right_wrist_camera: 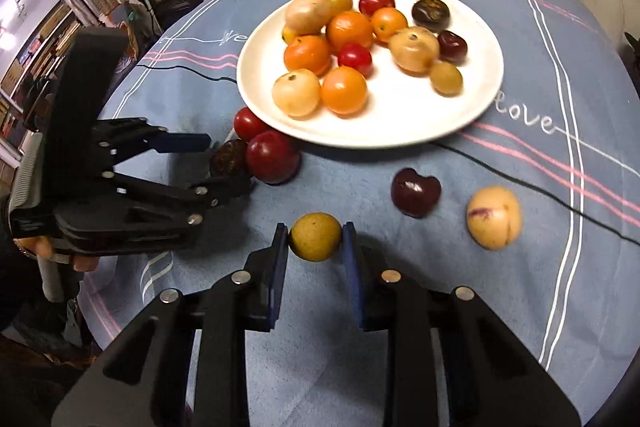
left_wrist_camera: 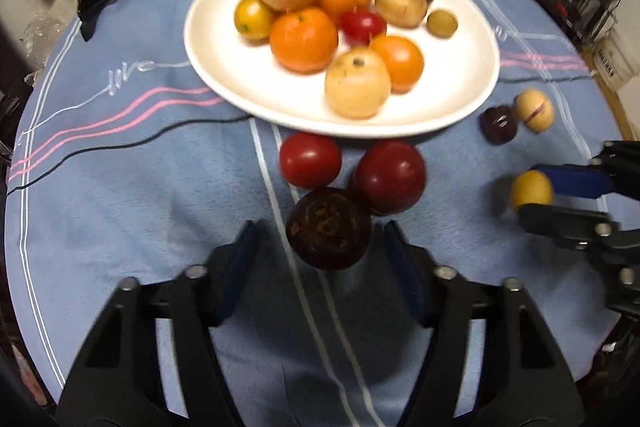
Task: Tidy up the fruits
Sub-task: 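Grasp a dark purple fruit with the left gripper while the right grasps a small yellow fruit, then carry both fruits onto the white plate and open both grippers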
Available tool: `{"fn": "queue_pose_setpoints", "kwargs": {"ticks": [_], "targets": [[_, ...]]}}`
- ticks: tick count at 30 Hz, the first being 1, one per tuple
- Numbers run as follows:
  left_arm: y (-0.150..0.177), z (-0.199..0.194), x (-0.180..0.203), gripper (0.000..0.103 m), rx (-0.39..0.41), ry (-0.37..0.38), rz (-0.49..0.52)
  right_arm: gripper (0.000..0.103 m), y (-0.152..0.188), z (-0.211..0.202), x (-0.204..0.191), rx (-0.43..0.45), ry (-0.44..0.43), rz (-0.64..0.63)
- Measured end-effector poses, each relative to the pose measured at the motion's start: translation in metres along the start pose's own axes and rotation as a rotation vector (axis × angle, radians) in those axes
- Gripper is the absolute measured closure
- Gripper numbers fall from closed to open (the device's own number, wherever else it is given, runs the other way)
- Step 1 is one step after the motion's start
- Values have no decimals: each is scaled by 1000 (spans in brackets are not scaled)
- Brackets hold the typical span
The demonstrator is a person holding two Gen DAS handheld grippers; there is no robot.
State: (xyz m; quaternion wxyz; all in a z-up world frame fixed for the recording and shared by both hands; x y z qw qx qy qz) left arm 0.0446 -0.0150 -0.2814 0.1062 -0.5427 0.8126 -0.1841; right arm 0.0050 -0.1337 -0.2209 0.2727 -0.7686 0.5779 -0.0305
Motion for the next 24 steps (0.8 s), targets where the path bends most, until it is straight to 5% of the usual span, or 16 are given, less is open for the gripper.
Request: {"fn": "queue_pose_setpoints", "kwargs": {"ticks": [12, 24], "targets": [[-11, -57, -20, 60, 112, 17, -64, 76, -1, -15, -3, 22, -17, -2], [-130, -113, 8, 60, 306, -13, -4, 75, -121, -77, 18, 256, 38, -46]]}}
Point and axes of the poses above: each gripper's, at about its wrist camera, not at the fingertips, and z roughly the way its jaws point, x to its right, y to its underside, the point moved 10 cm from there along z, roughly the way its jaws point, and after that the axes turned 5 degrees about x, right-handed, at the moved point
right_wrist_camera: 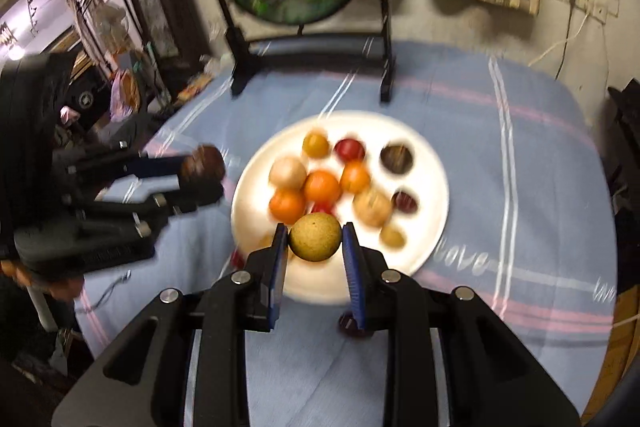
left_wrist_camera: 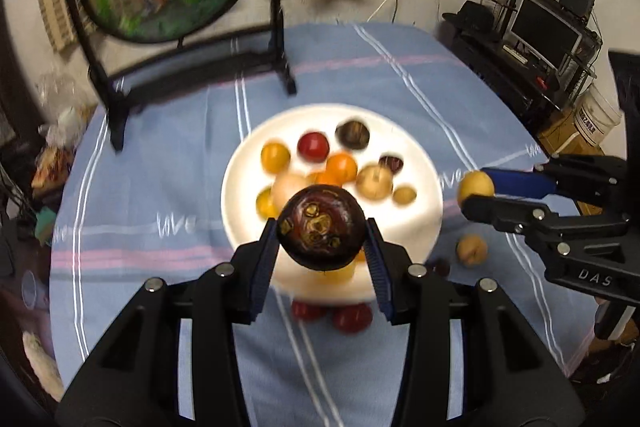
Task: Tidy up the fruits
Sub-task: 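Carry both fruits onto the white plate and open both grippers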
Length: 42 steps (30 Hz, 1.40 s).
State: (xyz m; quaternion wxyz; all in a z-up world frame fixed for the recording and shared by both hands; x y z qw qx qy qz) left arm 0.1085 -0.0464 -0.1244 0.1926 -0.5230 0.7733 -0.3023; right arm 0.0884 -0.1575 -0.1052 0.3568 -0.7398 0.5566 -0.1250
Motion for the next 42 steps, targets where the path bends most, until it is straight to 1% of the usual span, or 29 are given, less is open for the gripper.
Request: {"fn": "queue_pose_setpoints", "kwargs": {"ticks": [2, 4, 7, 11, 14, 16, 24, 26, 27, 28, 29, 30, 32, 35, 42], "targets": [[-13, 5, 6, 60, 3, -10, 14, 75, -14, 1, 7, 21, 13, 2], [-24, 12, 11, 60, 4, -13, 8, 75, -26, 6, 14, 32, 17, 16], [-30, 20, 13, 60, 1, -18, 1, 75, -38, 17, 22, 33, 21, 22], [-30, 35, 9, 60, -23, -24, 1, 75, -42, 33, 26, 15, 14, 24], [-28, 46, 3, 60, -41, -49, 7, 75, -44, 47, 25, -3, 6, 23], [-26, 53, 1, 60, -54, -50, 4, 75, -43, 56, 26, -17, -1, 24], [-22, 69, -5, 59, -73, -57, 23, 75, -44, 85, 28, -61, -11, 24], [-21, 71, -5, 59, -78, -53, 23, 75, -43, 92, 28, -87, -25, 21], [-21, 72, -6, 59, -75, -54, 22, 75, -42, 96, 29, -93, -12, 19], [-21, 72, -6, 56, -72, -55, 25, 73, -42, 99, 29, -99, -13, 21], [-21, 72, -5, 51, -71, -53, 26, 72, -41, 102, 28, -109, -27, 28], [-21, 73, -5, 49, -70, -54, 28, 72, -41, 104, 29, -113, -28, 39], [-21, 73, -5, 46, -68, -55, 28, 71, -41, 106, 32, -115, -22, 47], [-22, 71, -8, 46, -65, -56, 15, 71, -44, 100, 36, -100, -19, 58], [-26, 58, -11, 44, -41, -56, -10, 70, -47, 70, 48, -65, 1, 79]]}}
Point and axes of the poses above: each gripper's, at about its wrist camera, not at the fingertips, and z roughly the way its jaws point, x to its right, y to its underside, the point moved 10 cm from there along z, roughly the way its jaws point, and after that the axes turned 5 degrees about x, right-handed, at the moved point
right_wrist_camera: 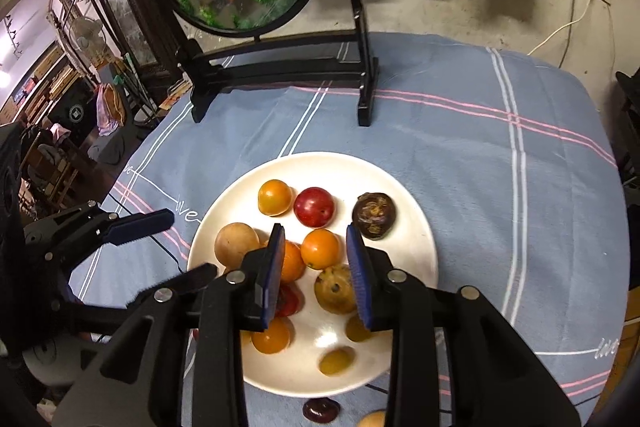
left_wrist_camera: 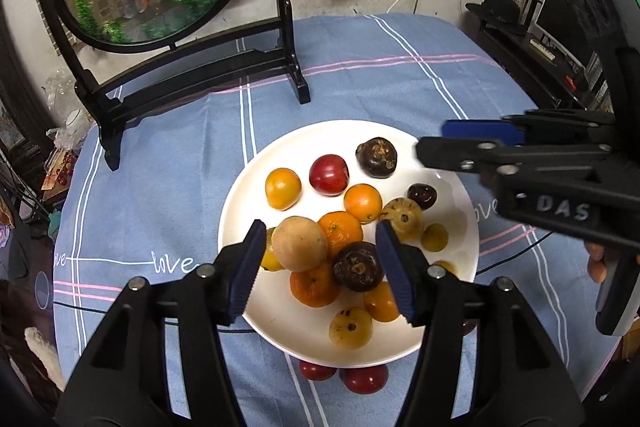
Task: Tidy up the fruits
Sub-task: 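Carry both fruits onto the white plate and open both grippers, then move both open grippers back over the remaining fruits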
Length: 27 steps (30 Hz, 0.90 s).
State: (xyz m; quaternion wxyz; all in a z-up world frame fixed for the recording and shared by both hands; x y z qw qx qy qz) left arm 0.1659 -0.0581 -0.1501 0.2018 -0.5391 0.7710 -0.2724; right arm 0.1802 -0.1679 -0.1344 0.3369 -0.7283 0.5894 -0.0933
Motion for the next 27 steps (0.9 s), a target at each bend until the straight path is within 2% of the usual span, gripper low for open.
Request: {"fn": "queue_pose_setpoints", "kwargs": {"ticks": [3, 6, 7, 8, 13, 17, 19, 22, 27], "targets": [[-2, -13, -8, 41, 25, -8, -22, 70, 2, -20, 4, 24, 13, 4], [-2, -29, -21, 39, 53, -18, -56, 61, 11, -41, 8, 49, 27, 4], [0, -35, -27, 38, 61, -20, -73, 46, 15, -48, 9, 57, 30, 5], [2, -38, -30, 37, 63, -20, -84, 40, 23, -56, 10, 71, 37, 4], [33, -54, -52, 34, 50, -41, -128, 40, 76, -68, 3, 39, 74, -51], [76, -54, -72, 32, -16, -57, -191, 40, 134, -48, -37, -53, 8, -91], [97, -53, -82, 33, -49, -64, -226, 40, 150, -30, -56, -86, -4, -118], [125, -53, -97, 33, -92, -80, -268, 40, 164, 3, -79, -131, -20, -123], [147, -59, -107, 32, -110, -87, -288, 40, 166, 37, -91, -160, -20, -84]]}}
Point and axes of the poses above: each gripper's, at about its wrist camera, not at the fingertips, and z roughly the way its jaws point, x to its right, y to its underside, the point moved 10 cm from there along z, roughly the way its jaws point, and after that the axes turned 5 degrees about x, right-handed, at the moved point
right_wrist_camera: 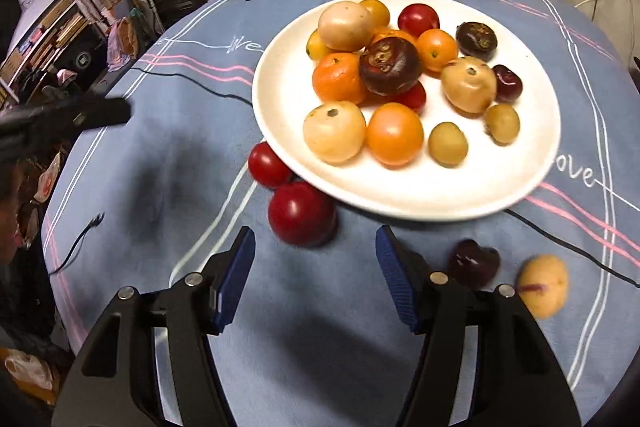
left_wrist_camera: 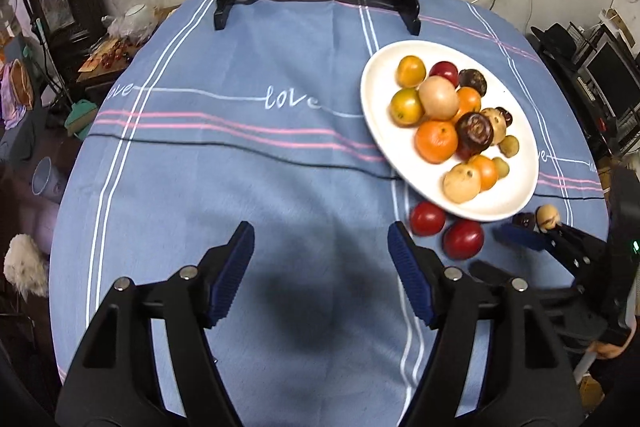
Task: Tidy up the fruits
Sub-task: 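Move both open grippers back over the remaining fruits, then grasp a red fruit with the left gripper while the right grasps another red fruit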
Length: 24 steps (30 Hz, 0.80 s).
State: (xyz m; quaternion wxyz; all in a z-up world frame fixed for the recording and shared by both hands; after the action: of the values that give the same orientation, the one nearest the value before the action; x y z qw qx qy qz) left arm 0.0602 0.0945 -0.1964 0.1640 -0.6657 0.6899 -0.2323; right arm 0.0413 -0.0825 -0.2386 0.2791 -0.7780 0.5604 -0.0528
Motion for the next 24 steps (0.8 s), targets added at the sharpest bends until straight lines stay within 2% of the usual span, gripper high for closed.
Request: {"fn": "queue_pose_setpoints", "kwargs": {"ticks": [3, 4, 5, 14, 19, 24], "targets": [[7, 0, 4, 31, -6, 7, 14, 42, -3, 13, -4, -10, 3, -8], [8, 1, 8, 31, -10, 14, 26, 60, -3, 16, -7, -18, -14, -4], [9, 3, 12, 31, -11, 15, 36, 63, -2, 19, -7, -28, -17, 1], [17, 34, 74, 31, -55, 109, 213, 64, 12, -22, 12, -4, -44, 66], [21, 61, 98, 31, -85, 117, 279, 64, 23, -32, 28, 6, -26, 122], [21, 80, 103, 31, -92, 89, 321, 64, 30, -30, 35, -4, -21, 165]]}}
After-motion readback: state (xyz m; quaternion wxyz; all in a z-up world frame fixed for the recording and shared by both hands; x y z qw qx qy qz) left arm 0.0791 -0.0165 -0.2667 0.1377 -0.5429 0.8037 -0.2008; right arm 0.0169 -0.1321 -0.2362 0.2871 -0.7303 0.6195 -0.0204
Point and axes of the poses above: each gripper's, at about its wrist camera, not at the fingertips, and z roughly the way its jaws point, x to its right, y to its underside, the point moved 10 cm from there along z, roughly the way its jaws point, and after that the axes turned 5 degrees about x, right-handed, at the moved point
